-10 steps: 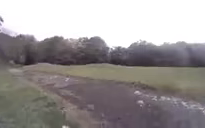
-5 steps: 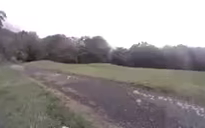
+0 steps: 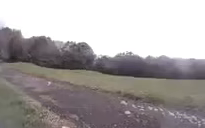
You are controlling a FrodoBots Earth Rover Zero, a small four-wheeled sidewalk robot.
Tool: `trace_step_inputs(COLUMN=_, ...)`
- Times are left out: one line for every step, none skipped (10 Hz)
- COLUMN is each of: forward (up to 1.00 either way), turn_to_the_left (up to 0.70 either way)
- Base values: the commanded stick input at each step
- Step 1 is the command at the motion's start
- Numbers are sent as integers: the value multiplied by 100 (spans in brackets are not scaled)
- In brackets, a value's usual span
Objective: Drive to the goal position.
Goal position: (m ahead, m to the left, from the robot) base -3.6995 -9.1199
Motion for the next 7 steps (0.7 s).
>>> trace_step_inputs(forward=85, turn_to_the_left=-27)
trace_step_inputs(forward=85, turn_to_the_left=-27)
trace_step_inputs(forward=85, turn_to_the_left=-27)
trace_step_inputs(forward=85, turn_to_the_left=-27)
trace_step_inputs(forward=85, turn_to_the_left=-27)
trace_step_inputs(forward=85, turn_to_the_left=-27)
trace_step_inputs(forward=85, turn_to_the_left=-27)
